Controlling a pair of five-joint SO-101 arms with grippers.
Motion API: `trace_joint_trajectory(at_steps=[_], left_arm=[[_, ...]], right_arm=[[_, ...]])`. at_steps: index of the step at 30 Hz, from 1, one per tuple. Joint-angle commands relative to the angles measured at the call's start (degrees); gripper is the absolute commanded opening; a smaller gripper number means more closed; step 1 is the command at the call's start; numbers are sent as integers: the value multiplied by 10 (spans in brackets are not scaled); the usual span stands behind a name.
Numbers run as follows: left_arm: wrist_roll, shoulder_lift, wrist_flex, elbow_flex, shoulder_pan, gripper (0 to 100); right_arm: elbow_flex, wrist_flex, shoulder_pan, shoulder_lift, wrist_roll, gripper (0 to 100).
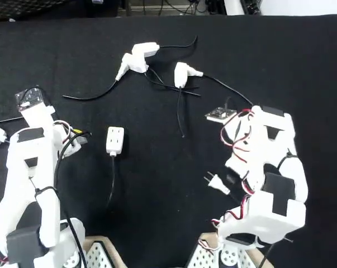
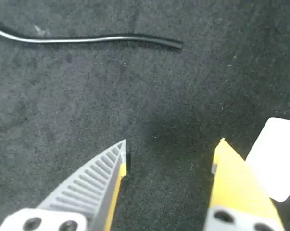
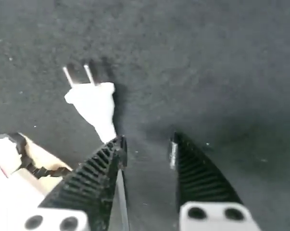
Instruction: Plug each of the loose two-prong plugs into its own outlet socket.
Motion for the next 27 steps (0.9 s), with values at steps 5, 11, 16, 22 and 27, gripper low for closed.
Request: trace_joint_trajectory(at_steps=[5, 11, 16, 22, 27], left_arm=[[4, -18, -9, -7, 7, 290], [4, -18, -9, -6, 10, 290], [4, -18, -9, -6, 10, 290], [4, -18, -9, -6, 10, 290], [4, -18, -9, -7, 10, 290]], right_arm=[[-2, 70, -47, -29, 5, 140], [17, 86, -137, -29, 62, 140], [30, 82, -138, -29, 142, 140], [34, 62, -138, -29, 148, 142], [73, 51, -161, -51, 151, 142]])
